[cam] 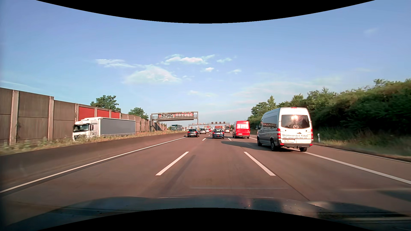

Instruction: Follow the waypoints while adhering to traffic rules and regulations

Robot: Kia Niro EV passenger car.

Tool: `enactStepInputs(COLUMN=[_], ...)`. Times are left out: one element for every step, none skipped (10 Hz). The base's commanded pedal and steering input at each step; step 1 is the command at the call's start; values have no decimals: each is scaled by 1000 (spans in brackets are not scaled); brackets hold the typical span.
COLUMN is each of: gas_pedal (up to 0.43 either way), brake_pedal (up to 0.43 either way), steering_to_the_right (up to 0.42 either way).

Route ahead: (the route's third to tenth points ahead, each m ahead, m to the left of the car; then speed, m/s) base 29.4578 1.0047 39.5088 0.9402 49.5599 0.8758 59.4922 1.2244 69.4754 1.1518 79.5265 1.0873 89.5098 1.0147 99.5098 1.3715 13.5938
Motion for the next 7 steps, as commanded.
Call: enactStepInputs(gas_pedal=[177, 177, 177, 177, 177, 177, 177], brake_pedal=[0, 0, 0, 0, 0, 0, 0], steering_to_the_right=[-4, -4, -4, -4, -4, -4, -4])
